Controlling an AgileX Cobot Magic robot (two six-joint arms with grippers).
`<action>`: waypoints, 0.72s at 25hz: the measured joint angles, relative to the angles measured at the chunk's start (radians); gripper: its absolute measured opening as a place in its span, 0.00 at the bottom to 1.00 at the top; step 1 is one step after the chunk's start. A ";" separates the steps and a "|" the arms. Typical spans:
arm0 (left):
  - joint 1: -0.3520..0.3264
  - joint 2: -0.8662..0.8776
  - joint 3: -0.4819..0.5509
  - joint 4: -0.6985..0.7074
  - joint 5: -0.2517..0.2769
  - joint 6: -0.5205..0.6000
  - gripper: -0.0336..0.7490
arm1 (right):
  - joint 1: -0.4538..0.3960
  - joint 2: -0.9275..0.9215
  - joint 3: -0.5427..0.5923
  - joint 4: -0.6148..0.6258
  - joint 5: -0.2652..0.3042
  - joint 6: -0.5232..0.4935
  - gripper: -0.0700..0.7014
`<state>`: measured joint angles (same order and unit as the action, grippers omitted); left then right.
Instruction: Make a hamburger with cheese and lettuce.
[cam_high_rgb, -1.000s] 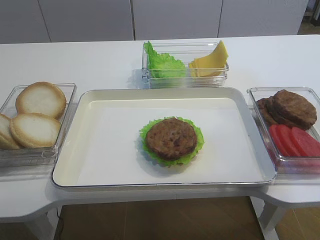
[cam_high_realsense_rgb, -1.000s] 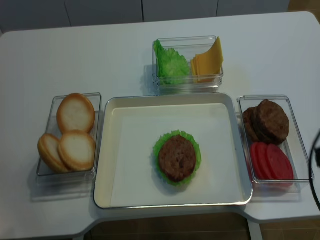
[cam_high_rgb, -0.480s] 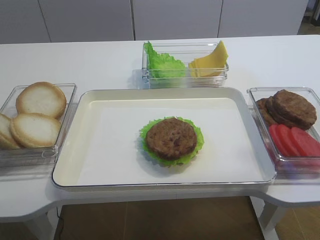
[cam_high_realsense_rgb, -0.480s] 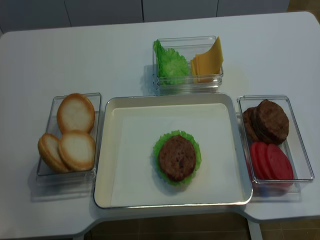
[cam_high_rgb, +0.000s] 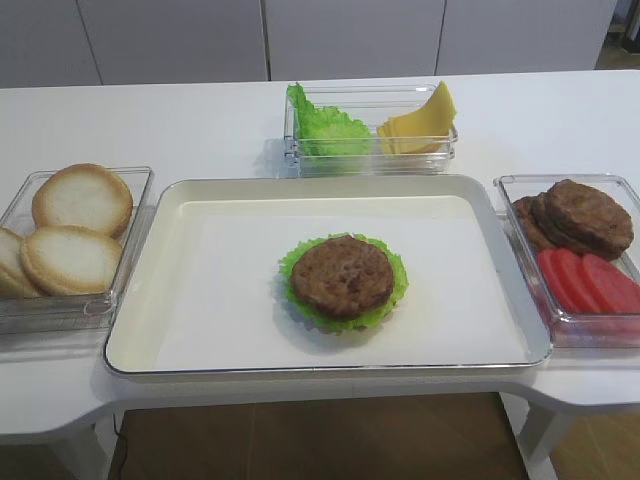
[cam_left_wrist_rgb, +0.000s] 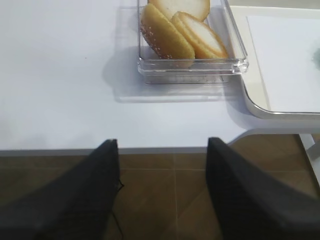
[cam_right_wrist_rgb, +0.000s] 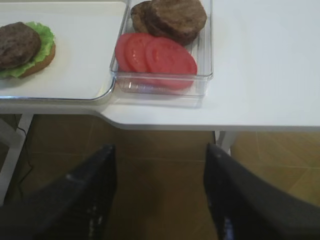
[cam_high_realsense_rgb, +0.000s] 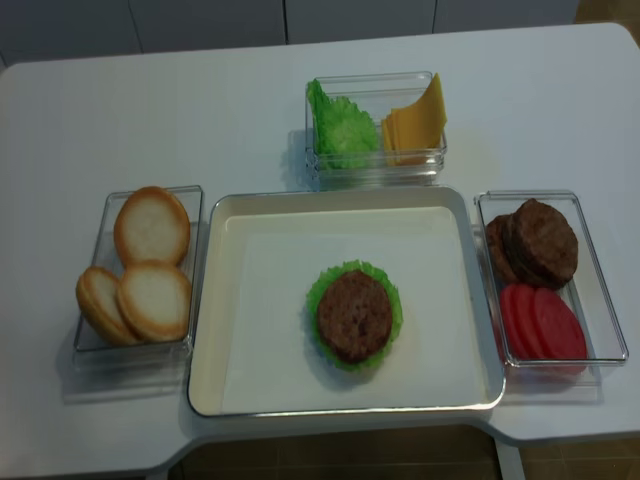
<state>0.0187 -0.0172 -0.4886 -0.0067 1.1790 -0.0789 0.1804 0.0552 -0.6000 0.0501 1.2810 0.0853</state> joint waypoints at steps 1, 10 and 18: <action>0.000 0.000 0.000 0.000 0.000 0.000 0.57 | 0.000 -0.012 0.021 0.010 0.000 -0.003 0.64; 0.000 0.000 0.000 0.000 0.000 0.000 0.57 | 0.000 -0.029 0.090 0.074 -0.123 -0.173 0.64; 0.000 0.000 0.000 0.000 0.000 0.000 0.57 | 0.000 -0.029 0.114 0.075 -0.146 -0.187 0.64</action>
<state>0.0187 -0.0172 -0.4886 -0.0067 1.1790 -0.0789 0.1804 0.0262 -0.4857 0.1250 1.1353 -0.1014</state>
